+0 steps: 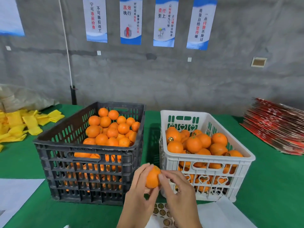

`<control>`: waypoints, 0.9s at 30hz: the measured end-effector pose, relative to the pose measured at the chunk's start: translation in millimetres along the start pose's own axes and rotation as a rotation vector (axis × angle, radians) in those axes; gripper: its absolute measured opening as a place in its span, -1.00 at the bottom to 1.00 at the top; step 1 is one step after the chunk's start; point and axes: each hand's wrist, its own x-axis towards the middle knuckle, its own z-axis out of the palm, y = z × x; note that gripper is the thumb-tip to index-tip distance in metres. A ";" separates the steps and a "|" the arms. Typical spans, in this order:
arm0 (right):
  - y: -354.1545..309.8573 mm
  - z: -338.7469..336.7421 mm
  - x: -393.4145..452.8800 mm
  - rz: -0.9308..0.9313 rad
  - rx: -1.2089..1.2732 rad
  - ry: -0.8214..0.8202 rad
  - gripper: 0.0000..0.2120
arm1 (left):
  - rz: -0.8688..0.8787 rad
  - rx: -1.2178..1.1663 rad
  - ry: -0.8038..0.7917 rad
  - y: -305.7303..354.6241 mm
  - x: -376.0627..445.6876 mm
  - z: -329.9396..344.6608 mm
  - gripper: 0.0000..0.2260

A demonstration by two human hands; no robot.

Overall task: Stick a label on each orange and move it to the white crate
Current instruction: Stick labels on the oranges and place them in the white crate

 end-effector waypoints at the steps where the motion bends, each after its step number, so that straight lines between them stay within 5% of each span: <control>1: -6.1 -3.3 2.7 -0.002 -0.070 -0.039 -0.59 | 0.026 0.018 0.015 7.2 9.4 0.4 -0.38; 4: -28.4 -10.7 20.7 0.001 -0.241 0.031 -0.31 | 0.143 0.048 0.022 33.7 43.0 10.6 -0.43; 10: -50.2 -62.8 108.9 0.113 -0.300 0.272 -0.38 | 0.266 0.080 -0.066 94.8 141.1 57.9 -0.60; 14: -54.0 -75.7 154.4 0.088 -0.573 0.293 -0.43 | 0.241 0.334 -0.215 110.3 192.9 68.5 -0.47; 21: -67.3 8.6 194.1 -0.239 -0.390 0.046 -0.59 | 0.037 0.639 -0.194 60.5 251.8 -11.6 -0.47; 27: -64.7 99.3 239.6 -0.226 -0.374 -0.182 -0.56 | -0.204 0.848 -0.296 -38.6 306.7 -70.5 -0.76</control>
